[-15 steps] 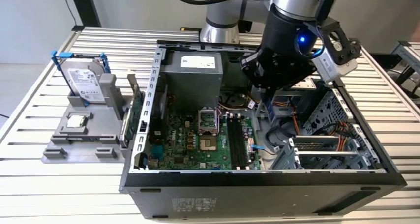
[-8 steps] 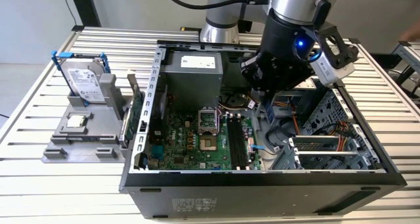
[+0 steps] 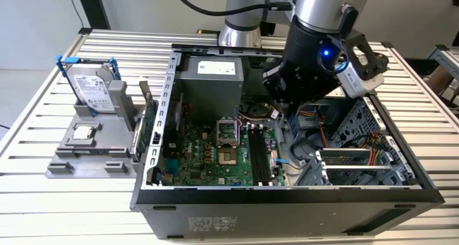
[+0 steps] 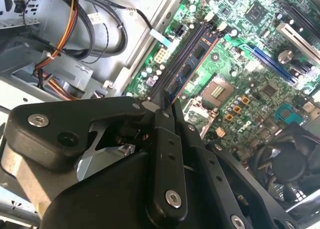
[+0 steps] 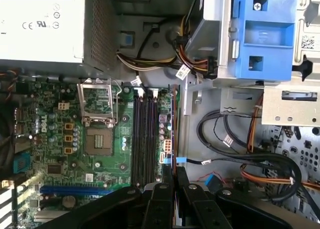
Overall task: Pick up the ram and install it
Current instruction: 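Insert the ram into the slot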
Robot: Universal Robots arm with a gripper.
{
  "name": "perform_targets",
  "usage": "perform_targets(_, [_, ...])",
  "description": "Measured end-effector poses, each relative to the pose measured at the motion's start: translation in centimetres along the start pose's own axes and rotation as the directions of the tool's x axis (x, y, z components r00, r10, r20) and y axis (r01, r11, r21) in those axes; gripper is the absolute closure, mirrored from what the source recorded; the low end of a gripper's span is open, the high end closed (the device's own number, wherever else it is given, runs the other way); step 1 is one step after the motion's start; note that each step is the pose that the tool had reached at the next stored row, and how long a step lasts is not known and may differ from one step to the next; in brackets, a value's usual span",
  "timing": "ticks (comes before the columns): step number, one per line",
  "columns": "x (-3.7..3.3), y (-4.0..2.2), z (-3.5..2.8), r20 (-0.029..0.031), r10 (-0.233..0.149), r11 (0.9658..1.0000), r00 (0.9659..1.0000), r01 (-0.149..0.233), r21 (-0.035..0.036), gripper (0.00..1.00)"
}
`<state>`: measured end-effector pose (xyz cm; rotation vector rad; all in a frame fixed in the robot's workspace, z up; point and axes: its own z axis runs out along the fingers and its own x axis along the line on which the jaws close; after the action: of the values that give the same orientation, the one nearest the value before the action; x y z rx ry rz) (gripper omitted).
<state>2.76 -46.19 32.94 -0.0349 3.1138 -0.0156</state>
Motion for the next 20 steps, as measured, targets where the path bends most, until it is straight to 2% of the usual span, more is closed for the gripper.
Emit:
perform_targets(11, [0.02,0.02,0.87,-0.0002,0.0,1.0,1.0,0.0,0.0095,1.0])
perform_targets(20, [0.03,0.02,1.09,0.0,0.0,1.0,1.0,0.0,0.0095,1.0])
